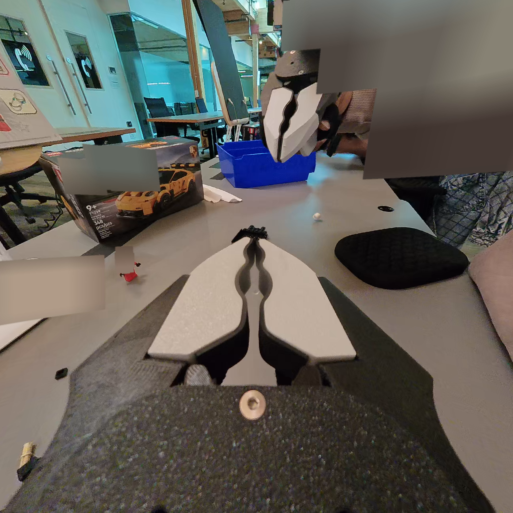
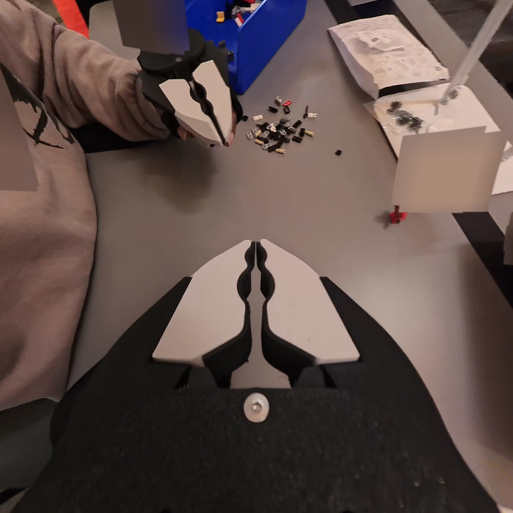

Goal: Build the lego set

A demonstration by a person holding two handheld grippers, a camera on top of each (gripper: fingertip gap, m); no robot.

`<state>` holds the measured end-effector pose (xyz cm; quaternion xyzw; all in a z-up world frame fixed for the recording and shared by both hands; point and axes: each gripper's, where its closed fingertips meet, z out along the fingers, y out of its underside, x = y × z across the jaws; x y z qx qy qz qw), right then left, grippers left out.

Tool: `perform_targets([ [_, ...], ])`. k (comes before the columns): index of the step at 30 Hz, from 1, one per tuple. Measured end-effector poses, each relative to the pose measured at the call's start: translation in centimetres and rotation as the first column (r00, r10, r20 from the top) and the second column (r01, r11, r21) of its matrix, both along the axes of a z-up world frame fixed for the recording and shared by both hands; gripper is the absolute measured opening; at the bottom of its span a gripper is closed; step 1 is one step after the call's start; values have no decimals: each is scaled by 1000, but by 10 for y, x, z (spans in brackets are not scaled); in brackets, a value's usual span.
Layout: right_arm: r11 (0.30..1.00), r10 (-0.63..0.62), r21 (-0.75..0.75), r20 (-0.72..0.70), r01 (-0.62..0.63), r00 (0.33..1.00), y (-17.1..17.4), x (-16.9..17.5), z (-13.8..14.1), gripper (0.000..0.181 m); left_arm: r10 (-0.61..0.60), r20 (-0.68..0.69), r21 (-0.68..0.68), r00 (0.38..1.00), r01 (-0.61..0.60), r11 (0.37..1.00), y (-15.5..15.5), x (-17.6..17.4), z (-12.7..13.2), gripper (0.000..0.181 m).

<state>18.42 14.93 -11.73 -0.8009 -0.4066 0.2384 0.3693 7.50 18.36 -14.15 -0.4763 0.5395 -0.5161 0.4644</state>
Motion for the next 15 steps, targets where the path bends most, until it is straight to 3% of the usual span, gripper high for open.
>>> perform_targets([
  [4, 995, -97, 37, 33, 96, 995, -8, 25, -3, 9, 15, -13, -3, 1000, -15, 1000, 2, 0, -4, 0],
  [8, 958, -284, 69, 116, 277, 952, -19, 77, -24, 16, 27, -37, -9, 999, -27, 1000, 5, 1, -10, 1],
  [12, 851, -524, 121, 271, 511, 808, -44, 162, -61, 17, 25, -63, -6, 998, -25, 1000, 4, 4, -18, 5],
  [15, 759, -637, 89, 303, 645, 708, -76, 211, -89, 18, 17, -84, -15, 996, -19, 1000, 2, 6, -24, 7],
])
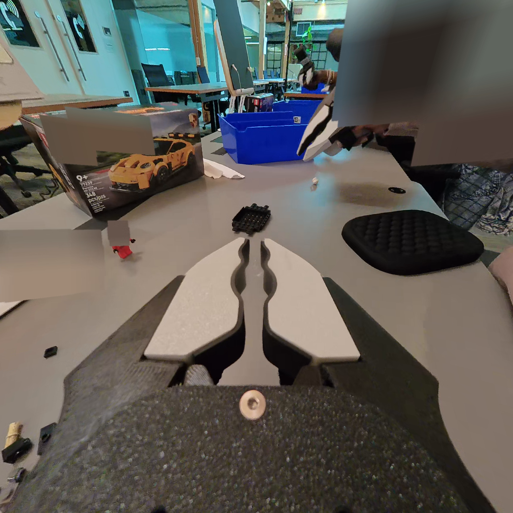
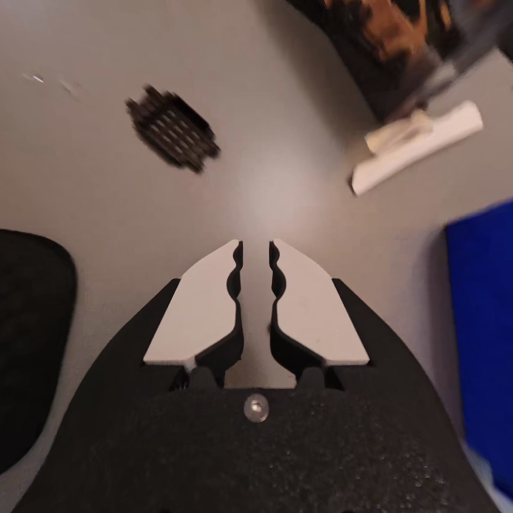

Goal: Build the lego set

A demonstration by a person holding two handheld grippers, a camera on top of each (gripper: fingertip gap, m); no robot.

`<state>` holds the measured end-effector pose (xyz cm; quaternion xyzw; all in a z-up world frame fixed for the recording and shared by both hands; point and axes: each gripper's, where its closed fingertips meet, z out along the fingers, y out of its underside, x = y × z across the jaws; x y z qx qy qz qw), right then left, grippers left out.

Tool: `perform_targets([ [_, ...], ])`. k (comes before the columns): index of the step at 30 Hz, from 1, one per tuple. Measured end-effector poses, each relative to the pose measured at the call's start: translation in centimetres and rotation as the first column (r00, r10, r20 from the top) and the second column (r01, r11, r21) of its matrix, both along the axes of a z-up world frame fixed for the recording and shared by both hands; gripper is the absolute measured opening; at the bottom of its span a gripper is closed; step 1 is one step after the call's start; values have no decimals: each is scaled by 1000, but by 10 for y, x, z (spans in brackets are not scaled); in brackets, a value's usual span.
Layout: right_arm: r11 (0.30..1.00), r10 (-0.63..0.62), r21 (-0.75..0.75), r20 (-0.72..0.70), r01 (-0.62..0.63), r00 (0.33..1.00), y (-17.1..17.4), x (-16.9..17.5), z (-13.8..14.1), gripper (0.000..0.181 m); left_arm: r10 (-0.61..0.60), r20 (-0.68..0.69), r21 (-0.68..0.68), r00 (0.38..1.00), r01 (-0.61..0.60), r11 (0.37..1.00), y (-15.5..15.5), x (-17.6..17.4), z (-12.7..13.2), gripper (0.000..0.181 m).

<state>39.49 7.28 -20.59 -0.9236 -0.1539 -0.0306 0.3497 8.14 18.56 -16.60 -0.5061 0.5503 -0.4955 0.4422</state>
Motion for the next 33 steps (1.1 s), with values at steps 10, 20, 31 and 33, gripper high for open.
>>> perform_targets([
  [10, 952, -295, -84, -10, 293, 955, -85, 72, -65, 34, -19, -58, -21, 998, 18, 1000, -6, 5, -18, 9],
  [20, 913, -387, 90, -110, 397, 915, -96, 72, -64, 0, -41, -84, -29, 996, 38, 999, -12, 8, -25, 9],
  [31, 903, -366, 147, -225, 403, 903, -120, 58, -37, 30, -68, -90, -35, 994, 65, 997, -16, 8, -27, 9],
  [33, 915, -364, 103, -208, 390, 908, -114, 57, -54, 34, -78, -95, -32, 992, 75, 997, -19, 9, -28, 9],
])
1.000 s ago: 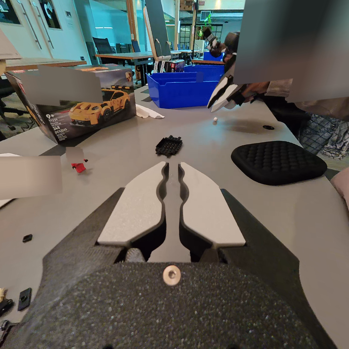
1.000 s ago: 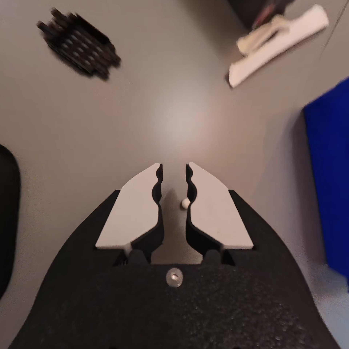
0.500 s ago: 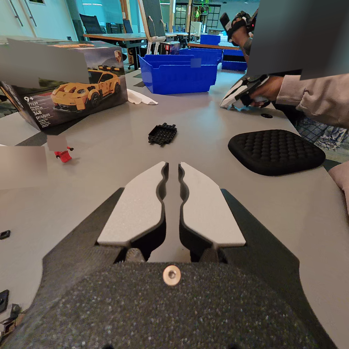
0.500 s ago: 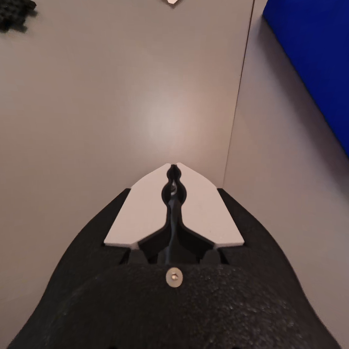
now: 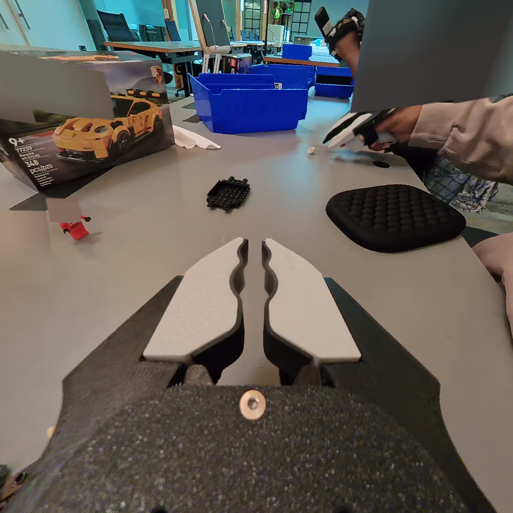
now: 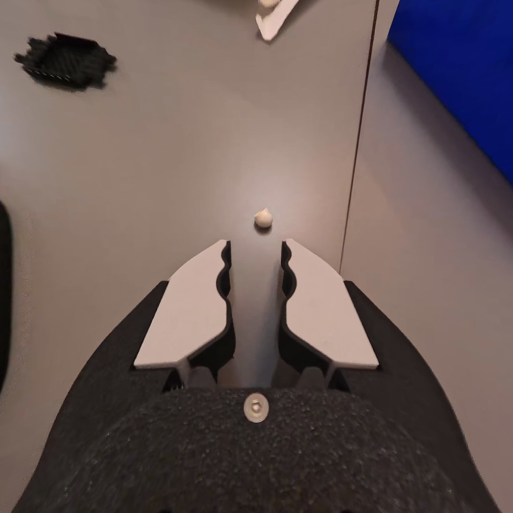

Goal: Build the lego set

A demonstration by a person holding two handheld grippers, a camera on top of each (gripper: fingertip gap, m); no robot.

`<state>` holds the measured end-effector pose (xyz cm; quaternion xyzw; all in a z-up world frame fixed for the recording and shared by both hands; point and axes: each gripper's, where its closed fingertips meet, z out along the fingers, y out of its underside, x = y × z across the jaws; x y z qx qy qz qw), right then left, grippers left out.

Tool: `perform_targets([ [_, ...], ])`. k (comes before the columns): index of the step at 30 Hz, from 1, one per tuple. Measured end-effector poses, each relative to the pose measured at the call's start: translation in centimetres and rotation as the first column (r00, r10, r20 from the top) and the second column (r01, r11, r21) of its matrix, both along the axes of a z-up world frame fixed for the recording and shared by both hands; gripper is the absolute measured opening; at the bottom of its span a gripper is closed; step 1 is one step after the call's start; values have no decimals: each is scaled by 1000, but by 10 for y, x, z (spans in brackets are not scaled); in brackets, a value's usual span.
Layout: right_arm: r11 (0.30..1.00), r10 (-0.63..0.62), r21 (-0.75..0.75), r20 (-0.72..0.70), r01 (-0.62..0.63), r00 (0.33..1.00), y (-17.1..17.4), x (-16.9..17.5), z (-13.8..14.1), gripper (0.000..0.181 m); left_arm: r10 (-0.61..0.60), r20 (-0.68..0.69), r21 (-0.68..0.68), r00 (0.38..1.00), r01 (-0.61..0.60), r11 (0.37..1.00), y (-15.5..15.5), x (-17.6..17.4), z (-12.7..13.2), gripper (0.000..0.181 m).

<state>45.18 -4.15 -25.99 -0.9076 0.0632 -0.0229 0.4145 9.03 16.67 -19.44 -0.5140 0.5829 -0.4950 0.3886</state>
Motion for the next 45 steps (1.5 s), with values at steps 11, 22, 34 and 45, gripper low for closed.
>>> perform_targets([
  [11, 992, 122, -21, 66, -121, 990, 37, -16, 2, 10, 9, -16, 12, 1000, -9, 1000, 0, -1, -3, 7],
  [22, 296, 723, 580, 383, -759, 575, 145, -326, 148, 10, -180, 157, -370, 971, 227, 901, -46, 3, 39, 25],
  [34, 46, 869, 708, 319, -705, 377, 160, -395, 158, 10, -318, 415, -520, 853, 509, 686, -58, -29, 86, 14],
  [45, -56, 854, 653, 423, -755, 302, 140, -406, 162, 10, -412, 501, -646, 761, 646, 407, -74, -35, 90, 16],
])
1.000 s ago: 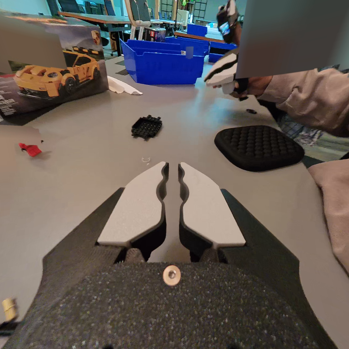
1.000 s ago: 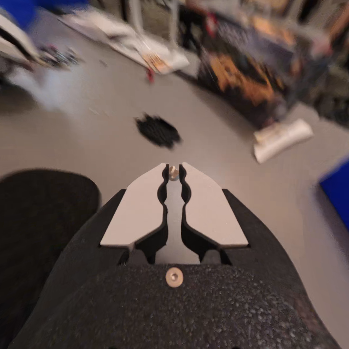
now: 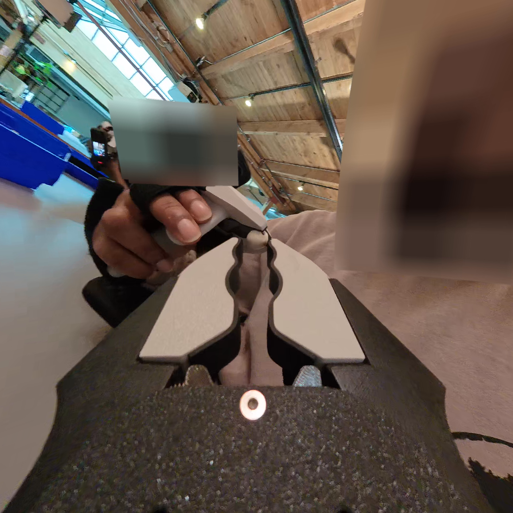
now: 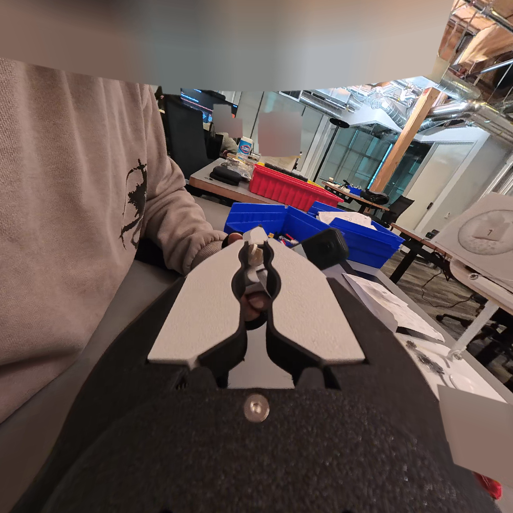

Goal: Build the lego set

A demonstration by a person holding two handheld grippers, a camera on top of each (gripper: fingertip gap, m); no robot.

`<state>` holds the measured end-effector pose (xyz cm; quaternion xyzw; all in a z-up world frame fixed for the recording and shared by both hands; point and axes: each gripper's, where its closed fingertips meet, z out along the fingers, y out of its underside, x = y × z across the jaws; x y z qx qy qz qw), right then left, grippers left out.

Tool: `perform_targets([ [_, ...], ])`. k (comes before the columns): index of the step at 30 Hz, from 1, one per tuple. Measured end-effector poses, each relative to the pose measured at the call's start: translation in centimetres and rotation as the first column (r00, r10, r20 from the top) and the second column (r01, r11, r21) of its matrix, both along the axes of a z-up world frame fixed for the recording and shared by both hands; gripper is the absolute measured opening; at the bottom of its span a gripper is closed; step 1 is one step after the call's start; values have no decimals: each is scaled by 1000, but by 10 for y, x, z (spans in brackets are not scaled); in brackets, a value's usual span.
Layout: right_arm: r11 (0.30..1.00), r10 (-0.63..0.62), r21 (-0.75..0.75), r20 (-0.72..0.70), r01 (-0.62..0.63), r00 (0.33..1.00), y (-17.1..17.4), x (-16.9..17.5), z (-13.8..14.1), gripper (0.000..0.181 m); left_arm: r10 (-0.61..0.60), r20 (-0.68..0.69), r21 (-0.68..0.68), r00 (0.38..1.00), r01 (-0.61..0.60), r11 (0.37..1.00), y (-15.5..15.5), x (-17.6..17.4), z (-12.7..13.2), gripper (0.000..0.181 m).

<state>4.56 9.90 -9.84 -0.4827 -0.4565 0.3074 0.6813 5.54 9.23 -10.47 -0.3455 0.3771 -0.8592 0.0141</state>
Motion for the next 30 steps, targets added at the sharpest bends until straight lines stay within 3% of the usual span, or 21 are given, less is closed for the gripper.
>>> perform_targets([
  [13, 997, 35, 66, 54, -38, 998, -17, -8, 4, 10, -222, 15, -180, 975, 222, 958, -18, -8, 6, 12],
  [21, 995, 63, 76, 38, -66, 997, -23, -11, 8, 10, -292, 53, -246, 955, 296, 923, -25, -11, 11, 12],
  [24, 996, 66, 64, 20, -67, 998, -22, -9, 9, 10, -257, 50, -224, 965, 262, 939, -24, -9, 11, 12],
  [27, 999, 24, 27, 8, -24, 1000, -13, -2, 7, 11, -138, 23, -134, 990, 140, 981, -15, -2, 8, 12],
  [30, 996, 12, -88, -21, -14, 1000, -4, 6, 2, 29, 9, -4, 32, 1000, -9, 999, -5, 4, 0, 12],
])
